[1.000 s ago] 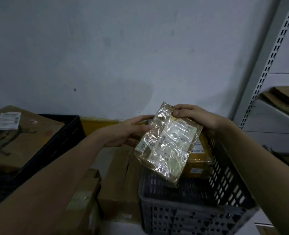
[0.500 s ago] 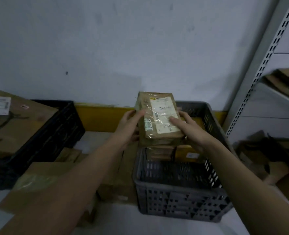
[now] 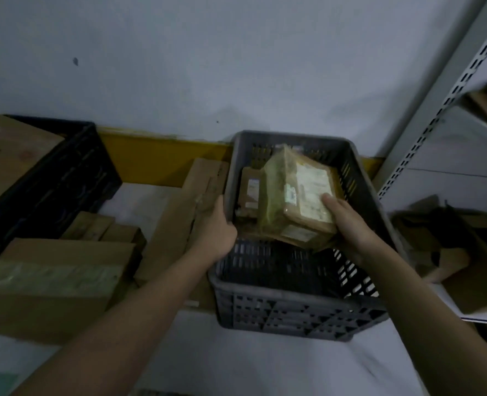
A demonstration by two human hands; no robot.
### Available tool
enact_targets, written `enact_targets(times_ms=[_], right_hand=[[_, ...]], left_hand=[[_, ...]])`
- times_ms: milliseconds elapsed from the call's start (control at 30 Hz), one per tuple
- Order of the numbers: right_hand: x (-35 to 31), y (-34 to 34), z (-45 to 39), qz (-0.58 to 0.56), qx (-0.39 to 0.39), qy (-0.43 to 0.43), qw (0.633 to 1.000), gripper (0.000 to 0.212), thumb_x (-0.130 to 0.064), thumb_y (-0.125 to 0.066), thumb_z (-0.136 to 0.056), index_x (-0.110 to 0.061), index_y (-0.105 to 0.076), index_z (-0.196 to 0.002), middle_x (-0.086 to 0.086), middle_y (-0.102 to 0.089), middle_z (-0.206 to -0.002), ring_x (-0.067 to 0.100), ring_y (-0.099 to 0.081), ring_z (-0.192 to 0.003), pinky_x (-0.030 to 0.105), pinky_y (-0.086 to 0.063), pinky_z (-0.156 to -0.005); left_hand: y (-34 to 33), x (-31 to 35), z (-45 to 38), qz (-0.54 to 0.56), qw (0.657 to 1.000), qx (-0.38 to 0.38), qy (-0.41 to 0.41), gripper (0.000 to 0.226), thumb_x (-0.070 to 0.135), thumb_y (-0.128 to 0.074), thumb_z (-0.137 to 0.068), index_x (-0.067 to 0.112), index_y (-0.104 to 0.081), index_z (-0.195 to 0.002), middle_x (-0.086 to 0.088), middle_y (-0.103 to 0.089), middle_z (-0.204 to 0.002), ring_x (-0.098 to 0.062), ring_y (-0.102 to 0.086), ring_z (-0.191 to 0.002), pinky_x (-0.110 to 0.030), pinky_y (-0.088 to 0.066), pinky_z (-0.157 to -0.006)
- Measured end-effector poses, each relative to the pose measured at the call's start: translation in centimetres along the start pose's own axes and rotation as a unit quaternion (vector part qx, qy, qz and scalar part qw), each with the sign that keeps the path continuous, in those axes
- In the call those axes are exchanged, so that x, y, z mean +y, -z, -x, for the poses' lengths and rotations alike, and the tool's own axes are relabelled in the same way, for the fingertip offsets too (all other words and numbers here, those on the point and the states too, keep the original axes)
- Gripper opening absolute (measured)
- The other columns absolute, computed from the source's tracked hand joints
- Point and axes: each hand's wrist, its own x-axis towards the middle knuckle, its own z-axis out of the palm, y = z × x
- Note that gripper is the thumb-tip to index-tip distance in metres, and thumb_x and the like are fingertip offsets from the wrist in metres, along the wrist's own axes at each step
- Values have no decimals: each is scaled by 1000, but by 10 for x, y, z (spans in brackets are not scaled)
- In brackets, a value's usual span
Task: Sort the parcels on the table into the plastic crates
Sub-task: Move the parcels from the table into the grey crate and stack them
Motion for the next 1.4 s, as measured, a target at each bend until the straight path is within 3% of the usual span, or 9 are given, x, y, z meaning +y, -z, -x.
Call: enact_targets(times_ms=[167, 267, 367, 533, 667, 867, 1000, 1200, 1400], right_hand=[[-16, -10, -42, 24, 86, 41, 995, 68, -53, -52, -97, -14, -33, -149, 6, -58, -133, 23, -63, -110, 40, -56, -88], [-35, -31, -71, 86, 79, 60, 991, 64, -48, -52, -99, -10, -33, -148, 6, -57, -131, 20, -63, -103, 36, -56, -78], [-44, -59, -102, 183, 75, 65, 978, 63, -46, -49, -101, -11, -29, -149, 9, -51, -139, 30, -58, -116, 44, -58, -75], [-40, -92, -149, 272, 71, 87, 956, 56, -42, -48, -102, -7, -31, -142, 15, -51, -138, 36, -55, -119, 54, -51, -93], [-26, -106, -179, 277, 102, 85, 952, 55, -39, -43, -104, -3, -28, -143, 21, -50, -139, 41, -53, -121, 45, -47, -86], [-8, -115, -204, 297, 178, 94, 933, 55, -42, -37, -104, -4, -28, -142, 25, -50, -137, 45, -51, -120, 54, -45, -98], [0, -118, -212, 425, 212, 141, 869, 56, -36, -32, -105, -1, -24, -148, 29, -28, -149, 48, -31, -132, 53, -29, -106], [-14, -115, -203, 563, 230, 219, 763, 44, -28, -37, -104, 2, -41, -136, 24, -42, -138, 41, -38, -128, 51, -36, -100], [-50, -120, -139, 493, 165, 300, 800, 49, -31, -41, -103, 2, -42, -138, 25, -44, -141, 41, -37, -130, 48, -36, -103]], left_hand=[[-2, -6, -4, -38, 999, 27, -25, 73, 16, -40, -103, 32, 5, -158, -10, -63, -119, -21, -58, -67, -27, -37, -46], [-2, -3, -3, -54, 997, 37, -41, 76, 15, -42, -102, 35, 6, -158, -6, -65, -91, -20, -56, -60, -31, -44, -50], [-2, -2, -1, -64, 995, 36, -66, 82, 9, -44, -100, 39, 7, -157, -5, -56, -65, -16, -45, -47, -28, -34, -44], [-3, -5, -5, -67, 995, 35, -68, 80, 11, -43, -101, 38, 6, -157, -2, -52, -64, -19, -46, -51, -31, -34, -48], [-4, -5, -8, -57, 995, 39, -65, 79, 11, -42, -101, 41, 6, -156, 0, -51, -65, -19, -46, -52, -32, -35, -49], [-3, -6, -7, -76, 994, 43, -64, 78, 13, -41, -102, 44, 8, -154, 6, -45, -67, -13, -43, -53, -30, -31, -49], [-4, -7, -8, -83, 994, 35, -58, 79, 14, -42, -102, 45, 8, -155, 5, -41, -71, -12, -38, -53, -30, -28, -47], [-1, -5, -5, -80, 995, 17, -64, 78, 15, -41, -101, 43, 8, -155, 1, -42, -78, -16, -38, -57, -32, -25, -47], [0, -3, -5, -106, 993, 4, -48, 82, 13, -44, -99, 40, 8, -156, -14, -55, -87, -23, -42, -57, -34, -32, -49]])
